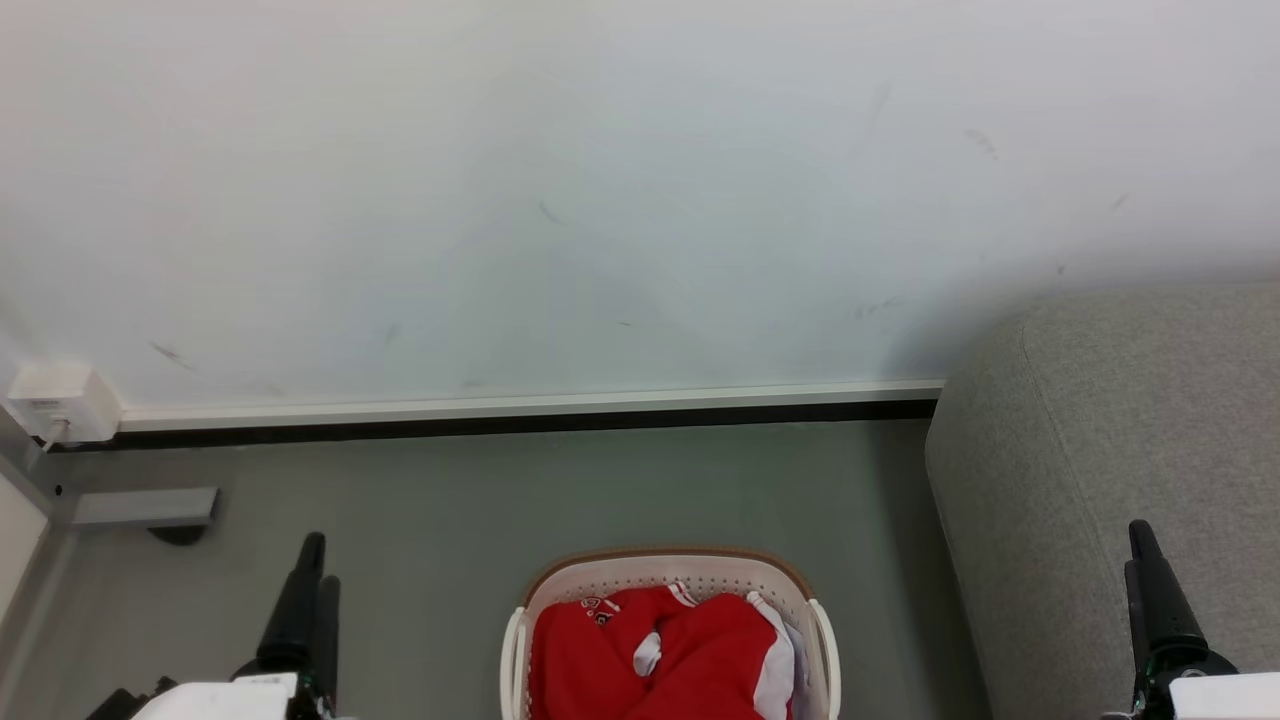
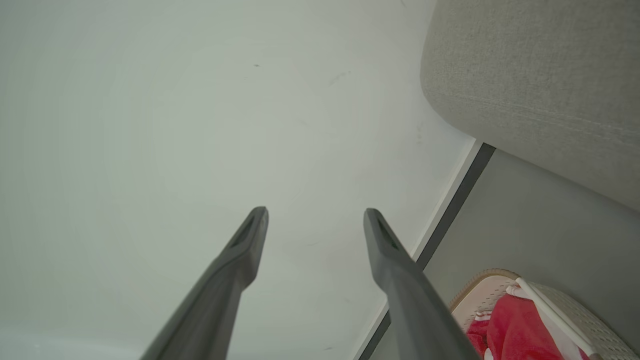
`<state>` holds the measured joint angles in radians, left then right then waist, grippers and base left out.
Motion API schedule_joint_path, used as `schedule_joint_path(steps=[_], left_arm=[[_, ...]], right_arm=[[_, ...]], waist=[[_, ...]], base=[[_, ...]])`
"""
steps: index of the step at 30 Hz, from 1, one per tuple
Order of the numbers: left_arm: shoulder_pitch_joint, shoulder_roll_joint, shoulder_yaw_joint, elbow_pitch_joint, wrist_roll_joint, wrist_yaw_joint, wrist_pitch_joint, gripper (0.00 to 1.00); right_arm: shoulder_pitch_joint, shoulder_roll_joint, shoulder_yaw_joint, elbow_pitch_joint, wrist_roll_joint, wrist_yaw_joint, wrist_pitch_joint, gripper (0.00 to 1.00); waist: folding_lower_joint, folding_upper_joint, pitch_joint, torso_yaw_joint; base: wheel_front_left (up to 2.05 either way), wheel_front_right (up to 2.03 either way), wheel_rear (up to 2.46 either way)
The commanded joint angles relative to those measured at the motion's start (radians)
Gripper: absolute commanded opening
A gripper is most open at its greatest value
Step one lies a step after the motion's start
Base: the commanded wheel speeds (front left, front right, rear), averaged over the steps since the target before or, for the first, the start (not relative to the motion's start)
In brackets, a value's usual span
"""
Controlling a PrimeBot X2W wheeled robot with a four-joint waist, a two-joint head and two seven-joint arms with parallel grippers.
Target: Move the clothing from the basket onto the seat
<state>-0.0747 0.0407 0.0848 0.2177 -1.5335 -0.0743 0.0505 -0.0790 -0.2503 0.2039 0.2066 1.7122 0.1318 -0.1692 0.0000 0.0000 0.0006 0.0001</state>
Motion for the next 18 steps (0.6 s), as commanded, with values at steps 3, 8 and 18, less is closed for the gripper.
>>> schedule_joint_path(steps=[3,8,18], left_arm=[[-0.01,0.006,0.0,-0.02,0.076,-0.009,-0.017,1.0],[-0.006,0.007,-0.008,-0.038,0.195,-0.001,-0.04,1.0],[0.006,0.008,-0.042,-0.057,0.421,0.027,-0.08,1.0]], right_arm=[[-0.006,0.001,-0.016,-0.027,-0.114,0.0,-0.01,1.0],[-0.001,0.012,-0.024,-0.046,-0.273,0.0,-0.017,1.0],[0.01,0.022,-0.023,-0.054,-0.572,-0.001,-0.028,1.0]], waist=[[0.0001,0.0,0.0,0.0],[0.0001,0.0,0.001,0.0],[0.0001,0.0,0.001,-0.003]], base=[[0.0,0.0,0.0],[0.0,0.0,0.0],[0.0,0.0,0.0]])
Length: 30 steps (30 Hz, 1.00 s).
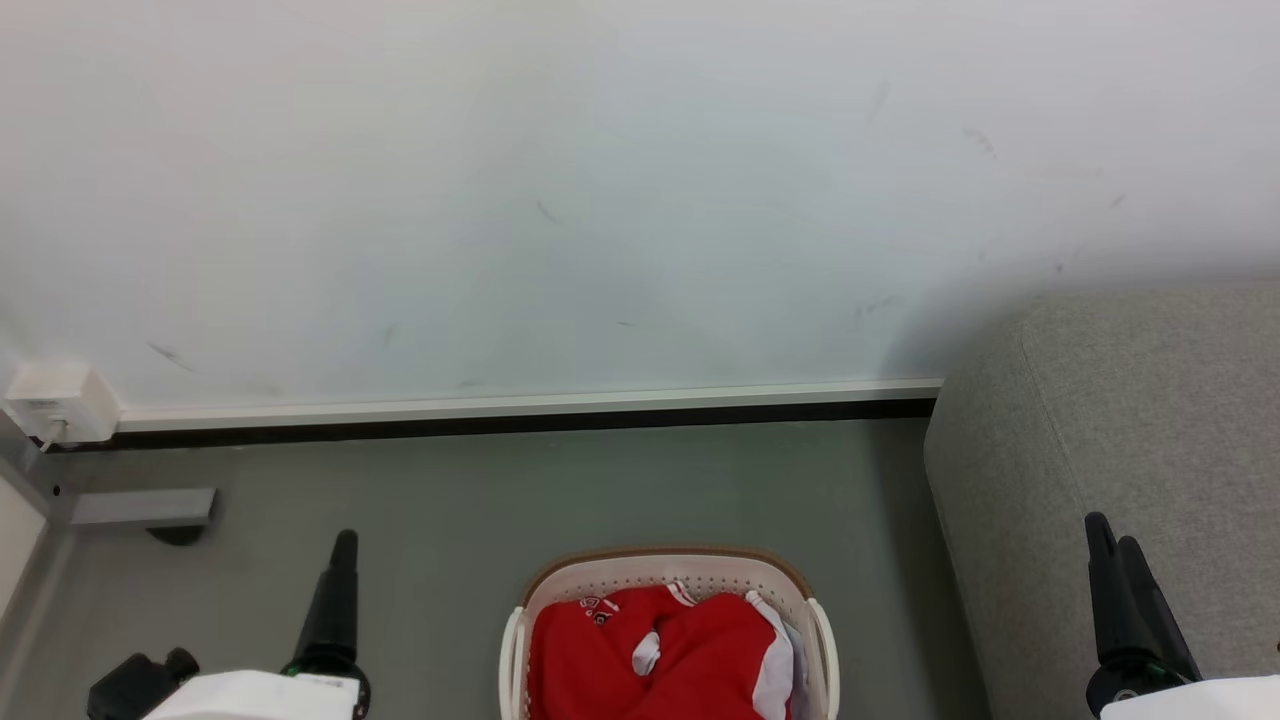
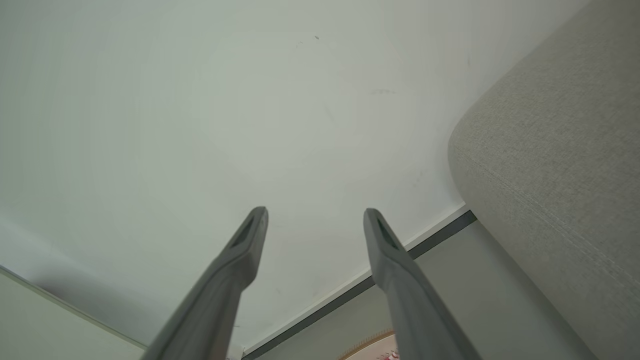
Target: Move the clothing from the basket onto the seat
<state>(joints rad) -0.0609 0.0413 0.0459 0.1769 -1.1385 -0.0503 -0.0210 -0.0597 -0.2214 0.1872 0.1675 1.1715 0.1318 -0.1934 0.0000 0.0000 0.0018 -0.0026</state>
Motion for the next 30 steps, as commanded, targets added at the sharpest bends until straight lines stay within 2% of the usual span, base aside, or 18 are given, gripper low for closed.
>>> schedule_joint_path(steps=[1,13,30], left_arm=[[-0.008,0.007,-0.007,-0.015,0.055,0.003,-0.012,1.0],[-0.004,0.01,-0.034,0.0,0.322,0.018,-0.054,1.0],[0.001,0.026,-0.047,0.012,0.554,0.048,-0.107,1.0]], right_arm=[[-0.008,-0.006,-0.007,-0.013,-0.058,-0.001,-0.004,1.0],[-0.011,0.014,-0.028,0.005,-0.315,-0.001,-0.017,1.0],[-0.017,0.037,-0.053,0.027,-0.589,-0.001,-0.032,1.0]], waist=[[0.0,0.0,0.0,-0.001],[0.0,0.0,0.001,-0.004],[0.0,0.0,0.003,-0.007]], base=[[0.0,0.0,0.0],[0.0,0.0,0.0],[0.0,0.0,0.0]])
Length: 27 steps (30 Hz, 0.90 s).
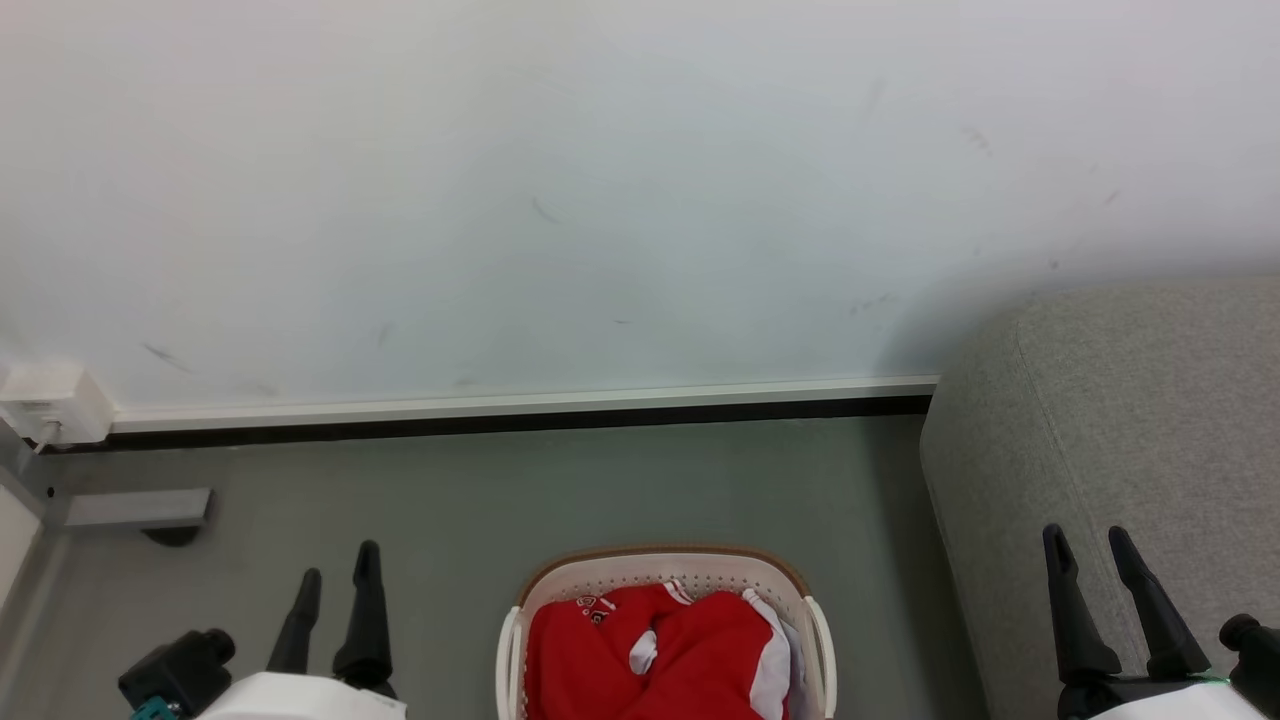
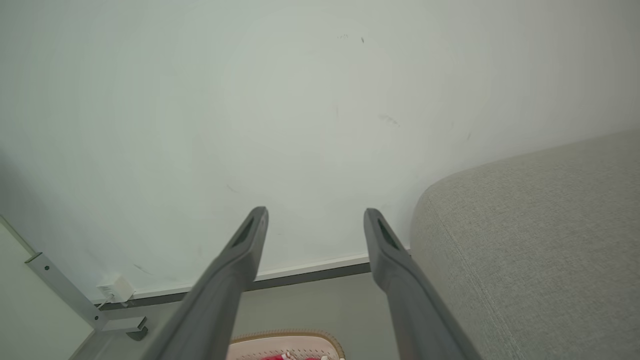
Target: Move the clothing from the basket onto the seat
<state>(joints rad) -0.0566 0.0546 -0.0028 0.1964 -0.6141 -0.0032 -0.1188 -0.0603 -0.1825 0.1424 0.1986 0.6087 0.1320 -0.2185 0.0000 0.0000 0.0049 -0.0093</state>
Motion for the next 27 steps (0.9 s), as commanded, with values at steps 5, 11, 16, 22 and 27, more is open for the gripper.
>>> schedule_joint_path(steps=[5,11,16,22,27], left_arm=[[0.0,0.018,-0.003,-0.005,0.089,0.009,-0.023,1.0],[0.006,0.025,-0.013,-0.003,0.16,0.02,-0.039,1.0],[0.012,0.033,-0.022,-0.006,0.214,0.028,-0.052,1.0],[0.014,0.044,-0.028,-0.005,0.274,0.038,-0.066,1.0],[0.018,0.05,-0.03,-0.001,0.318,0.047,-0.077,1.0]], right_arm=[[-0.015,0.004,-0.014,0.002,-0.096,-0.001,-0.012,1.0],[-0.008,0.012,-0.025,0.008,-0.172,-0.001,-0.016,1.0],[-0.003,0.023,-0.034,0.012,-0.23,-0.002,-0.02,1.0],[0.001,0.041,-0.05,0.018,-0.286,-0.002,-0.023,1.0],[0.012,0.062,-0.072,0.032,-0.309,-0.002,-0.026,1.0]], waist=[[0.0,0.0,0.0,-0.001],[0.0,0.0,-0.001,-0.001],[0.0,0.0,-0.002,0.0],[0.0,0.0,0.0,0.0],[0.0,0.0,-0.001,0.001]], base=[[0.0,0.0,0.0],[0.0,0.0,0.0],[0.0,0.0,0.0],[0.0,0.0,0.0],[0.0,0.0,0.0]])
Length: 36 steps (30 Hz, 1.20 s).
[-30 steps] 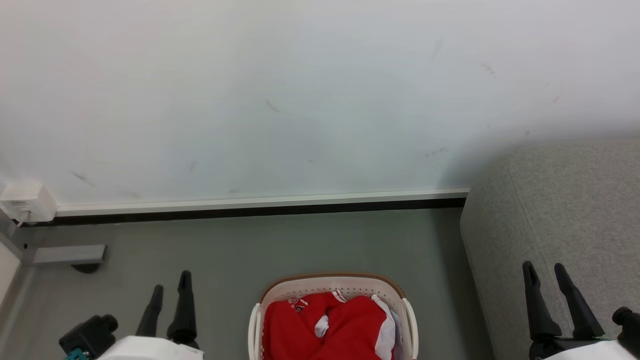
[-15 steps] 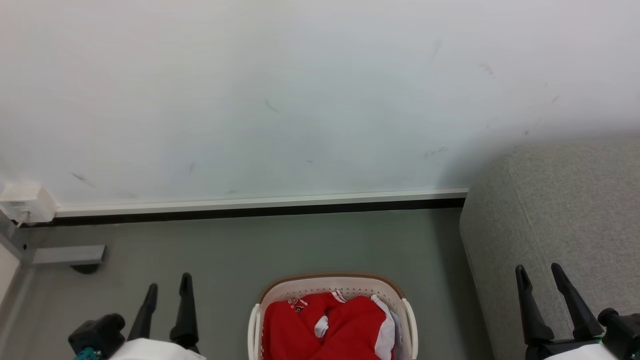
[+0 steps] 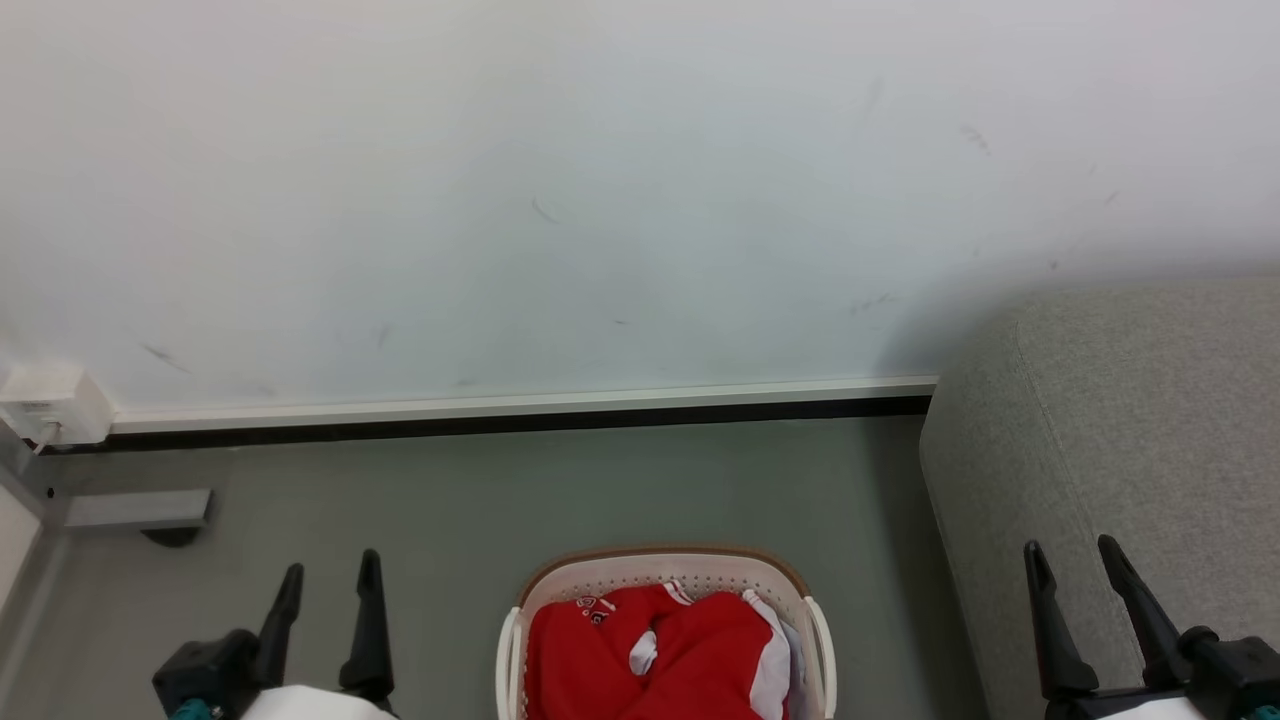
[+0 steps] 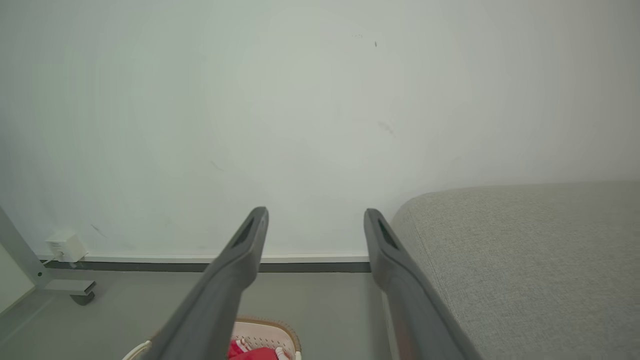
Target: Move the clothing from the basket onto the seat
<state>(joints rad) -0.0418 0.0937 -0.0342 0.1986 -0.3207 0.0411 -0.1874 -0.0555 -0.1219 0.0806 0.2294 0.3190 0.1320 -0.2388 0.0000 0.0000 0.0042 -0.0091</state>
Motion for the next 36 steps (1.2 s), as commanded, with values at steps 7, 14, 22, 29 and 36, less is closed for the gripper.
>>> schedule_joint_path(steps=[7,14,22,29,36], left_arm=[[0.014,0.014,-0.003,-0.007,0.077,0.017,-0.02,1.0],[0.017,0.021,-0.015,0.001,0.139,0.02,-0.037,1.0],[0.023,0.025,-0.02,0.013,0.197,0.027,-0.053,1.0],[0.027,0.028,-0.024,0.024,0.251,0.029,-0.063,1.0],[0.029,0.028,-0.027,0.032,0.3,0.029,-0.077,1.0]], right_arm=[[0.019,0.02,-0.026,0.02,-0.061,-0.002,-0.011,1.0],[0.026,0.036,-0.04,0.039,-0.124,-0.002,-0.013,1.0],[0.029,0.049,-0.045,0.068,-0.144,-0.002,-0.018,1.0],[0.028,0.06,-0.047,0.081,-0.198,-0.002,-0.021,1.0],[0.023,0.069,-0.046,0.088,-0.244,-0.002,-0.026,1.0]], waist=[[0.0,0.0,-0.002,-0.001],[0.0,0.0,-0.001,-0.002],[0.0,0.0,-0.002,0.001],[0.0,0.0,-0.004,0.003],[0.0,0.0,-0.004,0.004]], base=[[0.0,0.0,0.0],[0.0,0.0,0.0],[0.0,0.0,0.0],[0.0,0.0,0.0],[0.0,0.0,0.0]])
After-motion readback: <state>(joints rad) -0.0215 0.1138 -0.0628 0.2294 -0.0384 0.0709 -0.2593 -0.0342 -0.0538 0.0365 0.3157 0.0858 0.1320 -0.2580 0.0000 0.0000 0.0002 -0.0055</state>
